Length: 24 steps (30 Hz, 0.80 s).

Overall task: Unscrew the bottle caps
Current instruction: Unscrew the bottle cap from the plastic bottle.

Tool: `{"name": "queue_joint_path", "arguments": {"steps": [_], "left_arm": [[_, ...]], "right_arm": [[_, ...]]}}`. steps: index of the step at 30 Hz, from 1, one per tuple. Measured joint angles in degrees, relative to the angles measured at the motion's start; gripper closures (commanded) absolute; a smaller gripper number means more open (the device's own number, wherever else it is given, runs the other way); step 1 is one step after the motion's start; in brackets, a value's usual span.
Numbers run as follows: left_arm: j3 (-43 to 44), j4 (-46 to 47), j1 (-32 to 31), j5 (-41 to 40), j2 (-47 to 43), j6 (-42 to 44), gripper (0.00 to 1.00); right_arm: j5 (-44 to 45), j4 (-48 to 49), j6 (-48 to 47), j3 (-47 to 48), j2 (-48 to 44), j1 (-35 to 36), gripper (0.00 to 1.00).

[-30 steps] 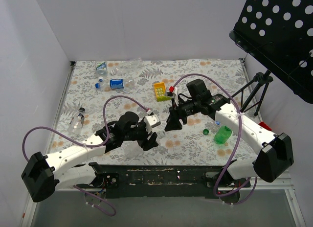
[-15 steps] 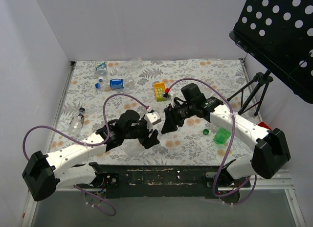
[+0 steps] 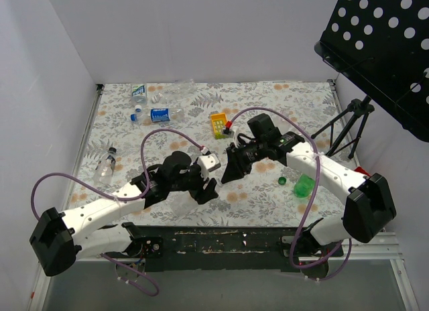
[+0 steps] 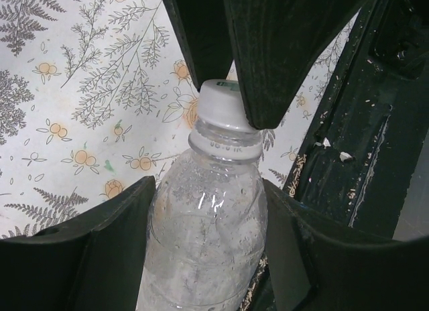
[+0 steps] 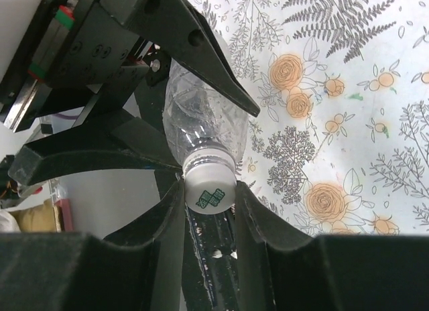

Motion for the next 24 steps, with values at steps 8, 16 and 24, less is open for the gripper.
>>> {"name": "queue_joint_path", "arguments": {"steps": [8, 16, 24], "left_arm": [[-1.1, 1.6, 0.0, 2.3, -4.3, 1.2, 1.00], [-1.9, 1.8, 0.1, 8.7, -5.8, 4.0, 1.00], [-2.8, 3.5, 0.1, 8.9, -5.8, 4.0, 1.00]], "right_arm": [[-7.0, -15.8, -34.2, 11.1, 3.1, 1.3, 0.99], [2.5, -27.1, -69.9, 15.2, -1.0, 9.7, 0.99], [2.9, -28.5, -76.0, 15.2, -1.3, 9.9, 0.99]]}}
